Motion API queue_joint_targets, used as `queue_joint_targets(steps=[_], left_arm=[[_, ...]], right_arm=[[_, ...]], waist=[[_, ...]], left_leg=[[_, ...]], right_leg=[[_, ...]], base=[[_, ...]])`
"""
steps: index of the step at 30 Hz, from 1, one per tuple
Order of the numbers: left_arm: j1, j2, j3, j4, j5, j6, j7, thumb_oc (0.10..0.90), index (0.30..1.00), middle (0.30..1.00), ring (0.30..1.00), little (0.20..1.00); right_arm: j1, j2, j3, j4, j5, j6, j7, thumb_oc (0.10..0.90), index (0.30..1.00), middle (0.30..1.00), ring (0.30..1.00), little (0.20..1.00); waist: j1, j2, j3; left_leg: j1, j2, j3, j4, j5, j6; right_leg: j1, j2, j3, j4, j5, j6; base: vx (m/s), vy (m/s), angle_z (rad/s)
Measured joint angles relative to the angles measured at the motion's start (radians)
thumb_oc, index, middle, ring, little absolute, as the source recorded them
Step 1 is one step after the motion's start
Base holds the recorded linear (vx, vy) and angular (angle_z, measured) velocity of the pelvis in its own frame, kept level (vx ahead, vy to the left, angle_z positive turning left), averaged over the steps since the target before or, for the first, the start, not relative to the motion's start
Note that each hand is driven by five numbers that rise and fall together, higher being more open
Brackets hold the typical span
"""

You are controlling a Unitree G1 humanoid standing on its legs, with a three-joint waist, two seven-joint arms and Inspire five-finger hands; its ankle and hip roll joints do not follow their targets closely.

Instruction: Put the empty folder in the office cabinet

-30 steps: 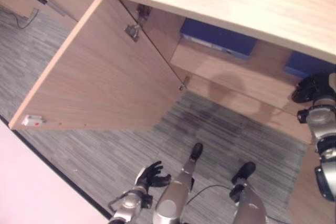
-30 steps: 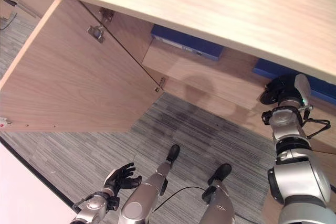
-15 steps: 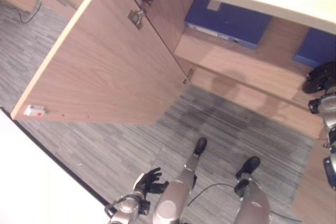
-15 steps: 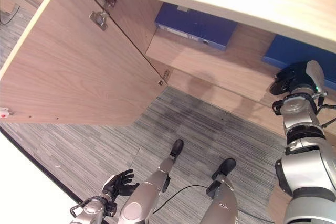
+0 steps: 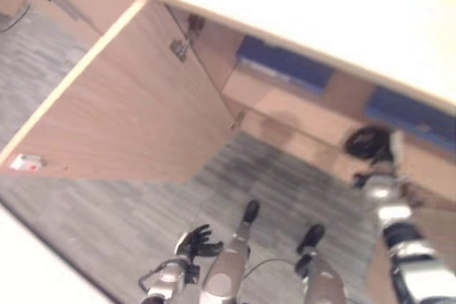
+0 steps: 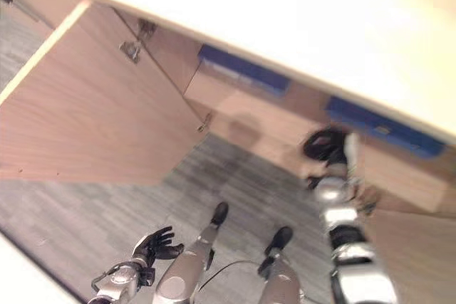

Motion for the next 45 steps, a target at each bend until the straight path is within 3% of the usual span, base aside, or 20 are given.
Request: queue_joint_targets(steps=[5,11,16,17,20,21,22,23,24,25,28,30,34,36,37,38,40,42,43,45], left_arm=[[-0.006,-0.002,0.058,0.058,0.006,0.023,0.011,0.800,0.900,0.900,0.900,0.900],[0.044,0.003,0.090,0.082,0.011,0.040,0.015,0.800,0.900,0.900,0.900,0.900],[0.058,-0.001,0.090,0.090,0.010,0.040,0.010,0.800,0.900,0.900,0.900,0.900],[0.058,-0.001,0.090,0.086,0.010,0.040,0.010,0.800,0.900,0.900,0.900,0.900],[0.072,-0.002,0.090,0.066,-0.003,0.040,0.014,0.800,0.900,0.900,0.900,0.900],[0.074,-0.004,0.090,0.061,-0.009,0.040,0.020,0.800,0.900,0.900,0.900,0.900],[0.076,-0.009,0.088,0.027,-0.011,0.039,0.033,0.800,0.900,0.900,0.900,0.900],[0.082,0.001,0.087,0.013,-0.014,0.032,0.037,0.800,0.900,0.900,0.900,0.900],[0.078,0.019,0.075,-0.017,-0.043,0.030,0.039,0.800,0.900,0.900,0.900,0.900],[0.085,0.014,0.069,-0.014,-0.050,0.021,0.040,0.800,0.900,0.900,0.900,0.900],[0.102,-0.018,0.050,-0.030,-0.052,0.017,0.056,0.800,0.900,0.900,0.900,0.900],[0.115,-0.048,0.048,-0.052,-0.089,0.019,0.057,0.800,0.900,0.900,0.900,0.900],[0.132,-0.068,0.035,-0.079,-0.122,0.012,0.059,0.800,0.900,0.900,0.900,0.900],[0.127,-0.026,0.066,-0.086,-0.125,0.018,-0.010,0.800,0.900,0.900,0.900,0.900],[0.117,-0.009,0.093,-0.056,-0.123,0.011,-0.042,0.800,0.900,0.900,0.900,0.900],[0.107,0.005,0.159,0.028,-0.124,0.014,-0.053,0.800,0.900,0.900,0.900,0.900],[0.145,0.026,0.169,0.041,-0.123,0.015,-0.037,0.800,0.900,0.900,0.900,0.900],[0.148,0.030,0.175,0.069,-0.117,0.015,-0.042,0.800,0.900,0.900,0.900,0.900],[0.155,0.024,0.175,0.064,-0.117,0.014,-0.049,0.800,0.900,0.900,0.900,0.900],[0.164,0.004,0.165,0.058,-0.117,0.014,-0.050,0.800,0.900,0.900,0.900,0.900]], right_arm=[[0.281,0.116,0.040,-0.031,-0.008,0.019,0.076,0.400,0.300,0.300,0.300,0.300],[0.420,0.135,0.063,0.047,-0.062,0.025,0.153,0.400,0.300,0.300,0.300,0.300],[0.455,0.117,0.130,0.057,-0.106,0.046,0.203,0.400,0.300,0.300,0.300,0.300],[0.457,0.117,0.131,0.050,-0.117,0.047,0.209,0.800,0.900,0.900,0.900,0.900],[0.442,0.118,0.135,0.048,-0.130,0.049,0.230,0.800,0.900,0.900,0.900,0.900],[0.440,0.118,0.135,0.048,-0.129,0.049,0.229,0.800,0.900,0.900,0.900,0.900],[0.441,0.121,0.145,0.048,-0.118,0.050,0.230,0.800,0.900,0.900,0.900,0.900],[0.442,0.127,0.156,0.046,-0.116,0.049,0.232,0.800,0.900,0.900,0.900,0.900],[0.447,0.135,0.170,0.042,-0.100,0.048,0.231,0.800,0.900,0.900,0.900,0.900],[0.441,0.137,0.168,0.047,-0.099,0.046,0.233,0.800,0.900,0.900,0.900,0.900],[0.421,0.129,0.167,0.045,-0.098,0.040,0.230,0.800,0.900,0.900,0.900,0.900],[0.406,0.110,0.168,0.023,-0.097,0.034,0.227,0.800,0.900,0.900,0.900,0.900],[0.367,0.057,0.167,0.018,-0.098,0.025,0.227,0.800,0.900,0.900,0.900,0.900],[0.356,0.034,0.126,0.006,-0.098,0.026,0.226,0.800,0.900,0.900,0.900,0.900],[0.363,0.031,0.103,-0.020,-0.085,0.030,0.230,0.800,0.900,0.900,0.900,0.900],[0.403,0.030,0.056,-0.089,-0.065,0.030,0.227,0.800,0.900,0.900,0.900,0.900],[0.403,0.000,0.046,-0.101,-0.055,0.016,0.226,0.800,0.900,0.900,0.900,0.900],[0.408,-0.016,0.037,-0.102,-0.038,0.015,0.227,0.800,0.900,0.900,0.900,0.900],[0.428,-0.045,0.029,-0.101,-0.031,0.013,0.228,0.800,0.900,0.900,0.900,0.900],[0.438,-0.047,0.026,-0.101,-0.020,0.014,0.230,0.800,0.900,0.900,0.900,0.900]], waist=[[-0.058,-0.102,-0.076],[-0.116,-0.147,-0.191],[-0.141,-0.151,-0.251],[-0.141,-0.151,-0.253],[-0.141,-0.144,-0.253],[-0.146,-0.140,-0.253],[-0.167,-0.125,-0.249],[-0.164,-0.127,-0.253],[-0.164,-0.149,-0.259],[-0.159,-0.142,-0.260],[-0.145,-0.091,-0.264],[-0.128,-0.035,-0.258],[-0.104,0.025,-0.245],[-0.106,-0.033,-0.200],[-0.112,-0.060,-0.195],[-0.134,-0.075,-0.194],[-0.159,-0.070,-0.194],[-0.171,-0.060,-0.198],[-0.192,-0.035,-0.213],[-0.193,-0.002,-0.224]], left_leg=[[0.058,-0.005,0.068,-0.012,-0.027,0.014],[0.141,-0.002,0.137,-0.015,-0.065,0.022],[0.200,0.000,0.187,-0.029,-0.081,0.033],[0.201,-0.001,0.187,-0.028,-0.084,0.035],[0.233,0.001,0.181,-0.026,-0.086,0.052],[0.234,0.002,0.163,-0.019,-0.089,0.051],[0.231,0.010,0.115,-0.011,-0.081,0.055],[0.223,0.016,0.085,-0.011,-0.063,0.054],[0.204,0.001,0.038,-0.010,-0.059,0.041],[0.195,-0.002,0.008,-0.015,-0.043,0.038],[0.176,0.009,-0.041,-0.023,-0.021,0.022],[0.115,0.005,-0.107,0.014,0.017,-0.028],[0.045,0.047,-0.071,-0.009,-0.001,-0.025],[-0.002,0.034,0.097,0.038,-0.085,-0.025],[-0.013,0.046,0.248,0.089,-0.094,-0.026],[0.001,0.103,0.451,0.189,-0.108,-0.029],[0.065,0.132,0.376,0.194,-0.121,-0.048],[0.124,0.157,0.374,0.202,-0.136,-0.081],[0.201,0.176,0.391,0.168,-0.109,-0.073],[0.253,0.183,0.400,0.084,-0.119,-0.080]], right_leg=[[0.069,0.014,0.056,-0.121,0.060,0.013],[0.131,0.024,0.128,-0.176,0.085,0.015],[0.154,0.023,0.176,-0.169,0.084,0.022],[0.155,0.016,0.178,-0.159,0.078,0.025],[0.138,0.009,0.213,-0.032,0.051,0.049],[0.128,0.008,0.266,0.018,0.036,0.067],[0.107,0.057,0.433,0.080,-0.046,0.104],[0.114,0.106,0.521,0.105,-0.087,0.101],[0.130,0.139,0.529,0.072,-0.129,0.041],[0.151,0.145,0.528,0.045,-0.119,-0.011],[0.176,0.167,0.488,-0.010,-0.093,-0.011],[0.183,0.194,0.438,-0.034,-0.079,-0.013],[0.147,0.227,0.368,-0.012,-0.076,-0.053],[0.150,0.136,0.288,-0.053,-0.039,-0.085],[0.161,0.104,0.247,-0.084,-0.010,-0.088],[0.201,0.078,0.197,-0.129,0.002,-0.083],[0.219,0.059,0.166,-0.125,-0.002,-0.068],[0.241,0.038,0.121,-0.135,0.008,-0.054],[0.260,0.024,0.086,-0.121,-0.006,-0.012],[0.264,0.009,0.047,-0.100,-0.004,0.014]], base=[[0.09,0.075,-0.32],[0.05,0.097,-0.39],[0.01,0.088,-0.31],[-0.03,0.043,-0.04],[-0.01,0.000,0.05],[-0.06,-0.015,0.62],[-0.05,-0.015,0.94],[-0.05,-0.093,1.30],[-0.02,-0.126,1.23],[-0.06,-0.170,1.07],[-0.14,-0.122,0.64],[-0.23,-0.089,1.03],[-0.21,0.054,0.67],[-0.28,0.155,1.11],[-0.21,0.128,1.32],[-0.07,0.041,1.12],[-0.09,0.096,0.74],[-0.06,0.109,0.78],[-0.01,0.149,1.17],[0.02,0.158,0.97]])
